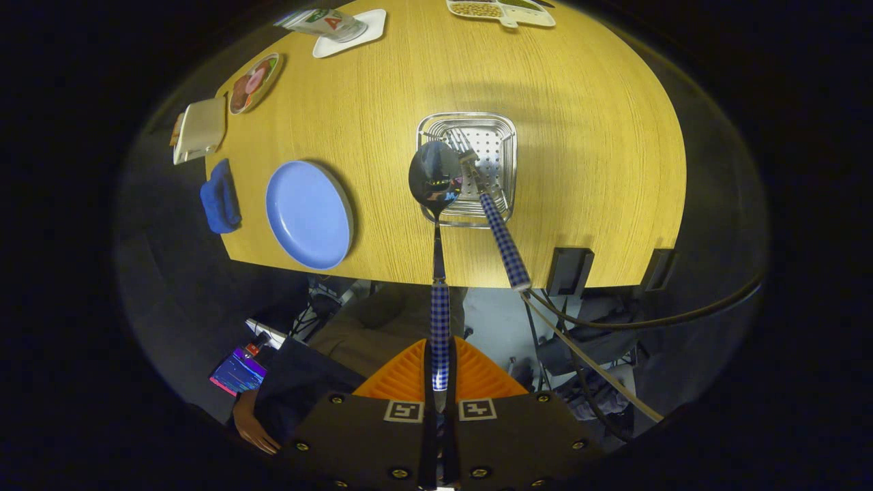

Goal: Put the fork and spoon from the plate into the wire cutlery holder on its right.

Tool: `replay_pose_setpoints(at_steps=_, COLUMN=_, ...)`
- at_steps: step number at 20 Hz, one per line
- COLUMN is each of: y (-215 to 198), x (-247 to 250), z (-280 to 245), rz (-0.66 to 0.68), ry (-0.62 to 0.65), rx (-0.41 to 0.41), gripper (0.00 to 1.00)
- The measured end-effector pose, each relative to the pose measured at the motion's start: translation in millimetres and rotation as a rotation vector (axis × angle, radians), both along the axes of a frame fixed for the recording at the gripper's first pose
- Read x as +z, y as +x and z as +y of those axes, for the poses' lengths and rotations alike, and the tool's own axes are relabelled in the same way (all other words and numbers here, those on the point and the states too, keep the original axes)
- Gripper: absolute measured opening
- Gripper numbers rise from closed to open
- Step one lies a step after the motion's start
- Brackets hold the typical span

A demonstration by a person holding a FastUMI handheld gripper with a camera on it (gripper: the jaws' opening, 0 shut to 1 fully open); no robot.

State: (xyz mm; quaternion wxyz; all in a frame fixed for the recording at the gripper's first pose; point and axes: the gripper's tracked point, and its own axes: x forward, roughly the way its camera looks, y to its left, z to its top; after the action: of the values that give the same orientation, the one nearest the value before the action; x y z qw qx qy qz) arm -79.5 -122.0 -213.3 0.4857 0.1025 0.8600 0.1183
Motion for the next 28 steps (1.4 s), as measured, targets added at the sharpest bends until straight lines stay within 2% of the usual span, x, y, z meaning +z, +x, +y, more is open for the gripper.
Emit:
replay_pose_setpoints(at_steps=2, y=-2, x=-1, z=0, rz=0.035, ry=-0.001, rx=-0.032, gripper=0.04)
replay_pose_setpoints(at_steps=8, y=11, x=-19, z=3, rz=0.094, ry=-0.039, rx=-0.044, gripper=0.04)
replay_pose_setpoints(at_steps=21, y=26, x=-31, z=5, rz=0.216, ry=-0.09, rx=0.012, gripper=0.04)
replay_pose_setpoints(at_steps=27, y=43, x=-30, z=4, rz=0.171, ry=-0.089, rx=0.018, gripper=0.12)
replay_pose_setpoints(at_steps=28, y=46, x=-25, z=7, rz=0.158, ry=-0.069, rx=0.008, gripper=0.17)
